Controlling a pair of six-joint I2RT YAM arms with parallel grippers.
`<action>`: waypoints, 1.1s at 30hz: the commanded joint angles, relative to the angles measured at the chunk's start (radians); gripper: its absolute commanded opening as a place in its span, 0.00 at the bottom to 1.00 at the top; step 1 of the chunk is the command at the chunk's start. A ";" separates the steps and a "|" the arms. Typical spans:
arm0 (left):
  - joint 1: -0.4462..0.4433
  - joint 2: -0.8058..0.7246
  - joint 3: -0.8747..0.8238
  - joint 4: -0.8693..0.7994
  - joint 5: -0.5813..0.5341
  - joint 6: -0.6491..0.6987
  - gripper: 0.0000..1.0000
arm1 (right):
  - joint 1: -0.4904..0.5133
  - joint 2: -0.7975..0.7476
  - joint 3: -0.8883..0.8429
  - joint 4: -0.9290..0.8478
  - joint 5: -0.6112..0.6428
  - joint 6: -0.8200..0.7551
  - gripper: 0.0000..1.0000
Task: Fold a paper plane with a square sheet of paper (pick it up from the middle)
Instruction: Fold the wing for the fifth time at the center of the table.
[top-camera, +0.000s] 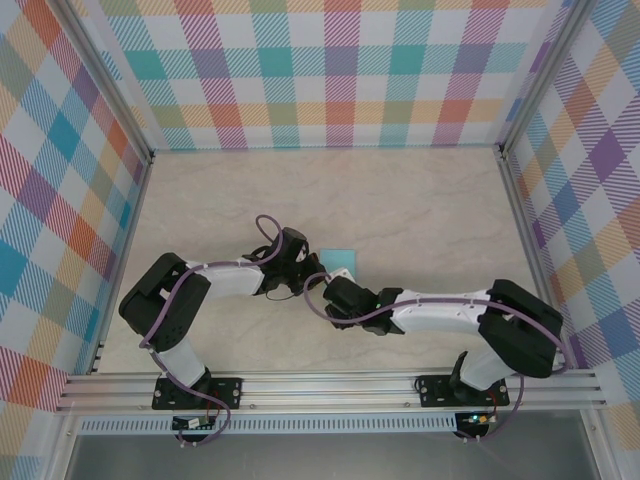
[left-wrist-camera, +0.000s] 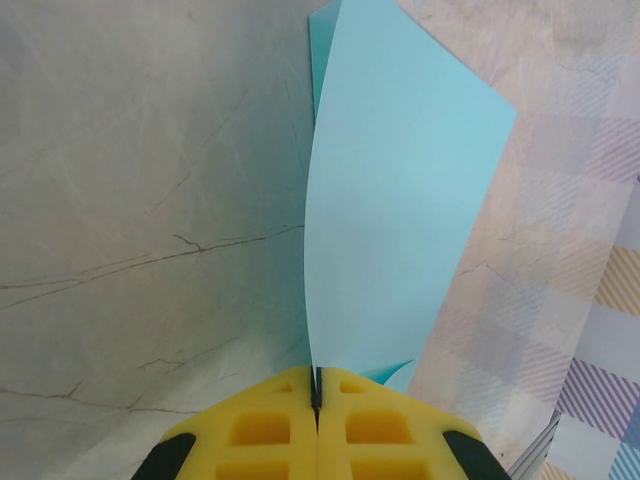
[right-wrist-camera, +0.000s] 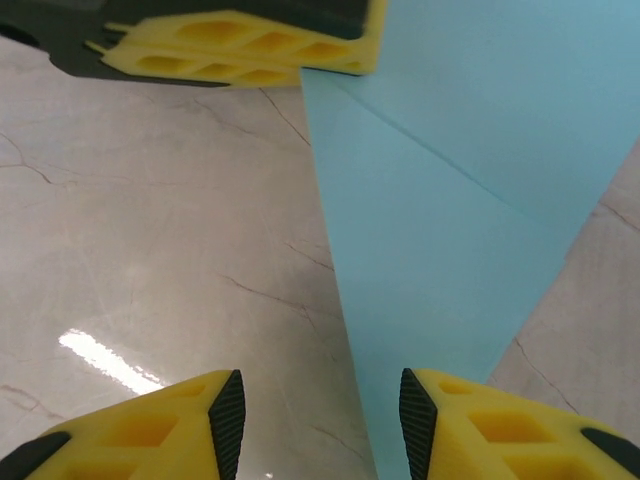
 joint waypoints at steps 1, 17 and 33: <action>-0.006 -0.023 0.030 -0.033 0.003 0.001 0.00 | 0.022 0.045 0.044 -0.020 0.123 -0.051 0.46; -0.006 -0.012 0.039 -0.041 0.017 0.004 0.00 | 0.050 0.128 0.074 -0.012 0.225 -0.095 0.43; -0.005 -0.015 0.034 -0.049 0.016 0.006 0.01 | 0.051 0.118 0.059 -0.014 0.260 -0.059 0.20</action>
